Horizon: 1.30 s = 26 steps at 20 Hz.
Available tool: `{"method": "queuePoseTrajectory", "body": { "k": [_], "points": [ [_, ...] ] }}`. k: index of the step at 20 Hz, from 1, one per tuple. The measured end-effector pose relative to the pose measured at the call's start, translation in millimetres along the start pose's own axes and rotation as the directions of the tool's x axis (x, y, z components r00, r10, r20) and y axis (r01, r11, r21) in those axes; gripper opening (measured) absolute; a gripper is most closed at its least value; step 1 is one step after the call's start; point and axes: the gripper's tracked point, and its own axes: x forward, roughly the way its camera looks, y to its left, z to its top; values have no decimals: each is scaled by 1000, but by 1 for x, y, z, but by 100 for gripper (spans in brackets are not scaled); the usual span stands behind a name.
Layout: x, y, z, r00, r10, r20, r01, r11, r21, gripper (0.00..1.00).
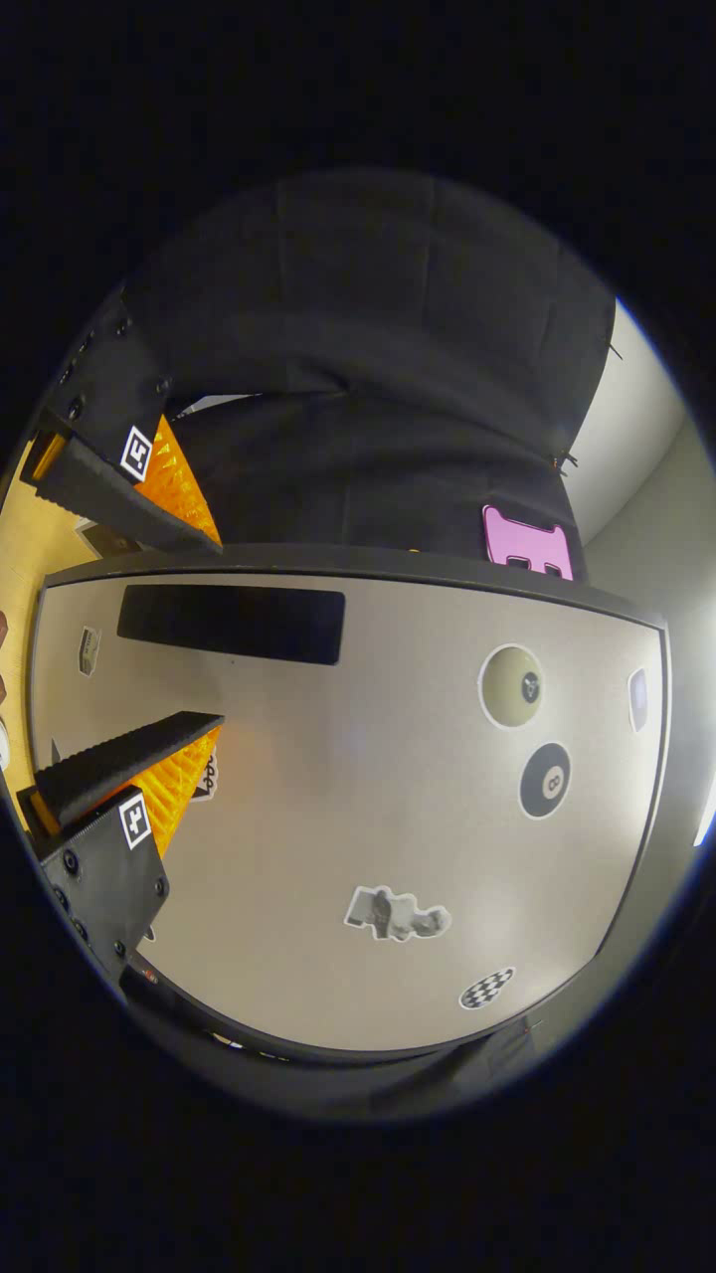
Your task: Open the shoe cabinet door, grab the shoes and put them into the shoe cabinet, then close the shoe cabinet door.
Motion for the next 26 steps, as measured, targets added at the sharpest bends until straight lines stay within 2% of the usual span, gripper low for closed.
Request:
{"method": "queuePoseTrajectory", "body": {
  "k": [2, 5, 9, 10, 15, 16, 19, 20, 23, 24, 26],
  "points": [
    [3, -4, 1, 999, -37, 7, 37, 999, 17, 98],
    [6, -5, 5, 995, -95, 12, 95, 995, 18, 88],
    [8, 10, -8, 995, -83, -60, 86, 995, 51, 53],
    [7, 10, -10, 993, -94, -71, 98, 993, 59, 40],
    [8, 10, -9, 988, -134, -82, 138, 989, 49, 35],
    [8, 9, -9, 987, -136, -83, 140, 989, 46, 31],
    [8, 10, -9, 990, -124, -61, 127, 991, 33, 27],
    [7, 11, -9, 991, -123, -60, 125, 991, 39, 19],
    [4, 11, -10, 991, -118, -61, 121, 991, 51, 15],
    [3, 11, -10, 992, -111, -66, 115, 992, 46, 10],
    [-4, 11, -11, 993, -99, -66, 102, 994, 39, 10]
  ]
}}
